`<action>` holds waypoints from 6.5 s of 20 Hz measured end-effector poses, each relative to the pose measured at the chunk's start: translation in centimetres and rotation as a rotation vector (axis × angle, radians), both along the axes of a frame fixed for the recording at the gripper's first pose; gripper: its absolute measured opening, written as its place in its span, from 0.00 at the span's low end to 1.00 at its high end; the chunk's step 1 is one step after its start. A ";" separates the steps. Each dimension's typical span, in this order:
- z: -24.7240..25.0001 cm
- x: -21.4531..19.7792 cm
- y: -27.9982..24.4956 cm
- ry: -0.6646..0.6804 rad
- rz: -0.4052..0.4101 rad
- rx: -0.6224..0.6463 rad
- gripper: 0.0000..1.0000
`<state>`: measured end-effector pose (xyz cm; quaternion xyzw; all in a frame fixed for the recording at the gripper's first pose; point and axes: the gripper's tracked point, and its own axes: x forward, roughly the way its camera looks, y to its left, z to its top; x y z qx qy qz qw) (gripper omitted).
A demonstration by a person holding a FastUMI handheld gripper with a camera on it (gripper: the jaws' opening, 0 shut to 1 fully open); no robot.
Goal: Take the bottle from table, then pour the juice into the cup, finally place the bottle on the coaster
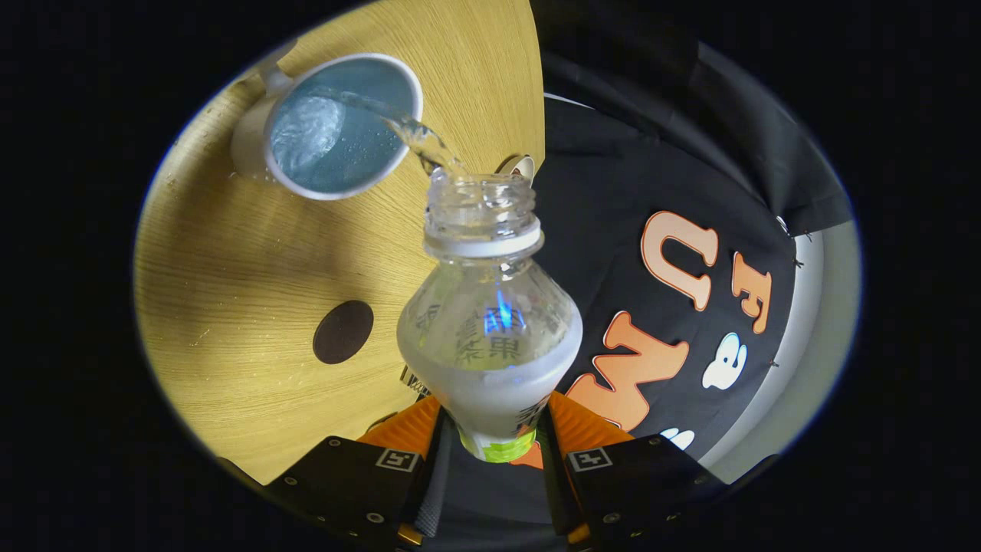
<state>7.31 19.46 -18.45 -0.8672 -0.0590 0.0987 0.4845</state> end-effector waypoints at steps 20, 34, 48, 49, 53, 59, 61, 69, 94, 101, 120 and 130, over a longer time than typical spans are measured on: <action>1.7 0.0 0.2 -0.010 0.037 -0.085 0.55; 2.0 0.6 0.9 -0.029 0.056 -0.139 0.56; 2.2 1.3 1.4 -0.016 0.069 -0.165 0.55; 2.2 1.3 1.5 -0.015 0.070 -0.165 0.55; 1.2 1.0 1.2 0.020 0.053 -0.120 0.56; -1.7 0.1 -0.2 0.128 -0.014 0.029 0.56; -2.2 -0.3 -0.5 0.167 -0.039 0.107 0.56; -2.2 -2.8 -0.8 0.377 -0.169 0.519 0.56; -0.7 3.3 -5.7 0.723 -0.438 1.723 0.56; -4.9 8.5 -6.4 0.756 -0.511 1.814 0.56; -10.0 10.9 -7.6 0.718 -0.610 1.747 0.67; -2.8 6.2 -9.5 0.636 -0.601 1.818 0.98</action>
